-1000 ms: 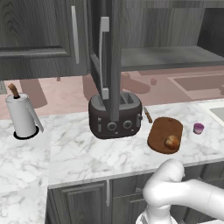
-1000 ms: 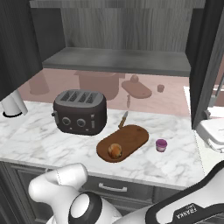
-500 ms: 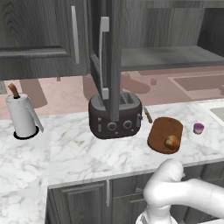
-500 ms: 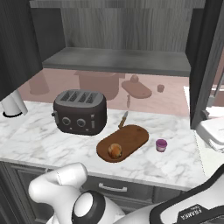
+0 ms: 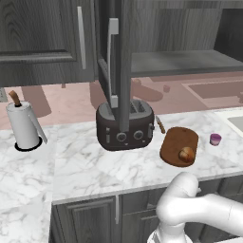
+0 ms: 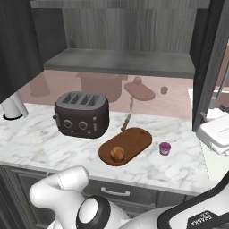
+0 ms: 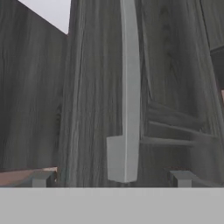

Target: Pick the bread, place it on the cutting board, pick the jam, place it on the counter, and close the cabinet.

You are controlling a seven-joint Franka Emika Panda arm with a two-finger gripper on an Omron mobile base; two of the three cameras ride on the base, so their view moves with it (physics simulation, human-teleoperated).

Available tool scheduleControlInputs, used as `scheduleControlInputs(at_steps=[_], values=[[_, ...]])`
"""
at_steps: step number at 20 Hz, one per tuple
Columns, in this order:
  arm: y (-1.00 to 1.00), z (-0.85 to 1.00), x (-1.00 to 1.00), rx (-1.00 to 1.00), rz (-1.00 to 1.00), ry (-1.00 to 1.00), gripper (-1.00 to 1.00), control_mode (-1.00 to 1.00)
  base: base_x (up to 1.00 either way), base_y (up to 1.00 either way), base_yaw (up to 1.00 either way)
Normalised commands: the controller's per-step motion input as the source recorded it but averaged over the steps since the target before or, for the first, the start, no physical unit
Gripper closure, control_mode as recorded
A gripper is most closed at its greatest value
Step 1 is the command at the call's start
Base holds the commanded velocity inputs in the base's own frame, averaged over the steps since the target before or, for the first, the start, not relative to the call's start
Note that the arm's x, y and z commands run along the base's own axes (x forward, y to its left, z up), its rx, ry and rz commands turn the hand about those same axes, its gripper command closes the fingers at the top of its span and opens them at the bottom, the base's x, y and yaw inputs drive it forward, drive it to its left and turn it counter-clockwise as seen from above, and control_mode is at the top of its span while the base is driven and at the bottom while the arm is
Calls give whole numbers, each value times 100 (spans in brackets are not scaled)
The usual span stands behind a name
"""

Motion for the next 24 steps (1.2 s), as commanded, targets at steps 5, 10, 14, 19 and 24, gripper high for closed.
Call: scheduleControlInputs(at_steps=[5, 10, 14, 19, 24], values=[[27, 0, 10, 0, 10, -6, -100, -100, 0, 0, 0], [25, 0, 18, 0, 9, -4, -100, -100, 0, 0, 0], [23, 0, 14, 0, 9, -2, -100, -100, 0, 0, 0], [28, 0, 11, 0, 9, -3, -100, -100, 0, 0, 0], [35, 0, 5, 0, 11, 0, -100, -100, 0, 0, 0]])
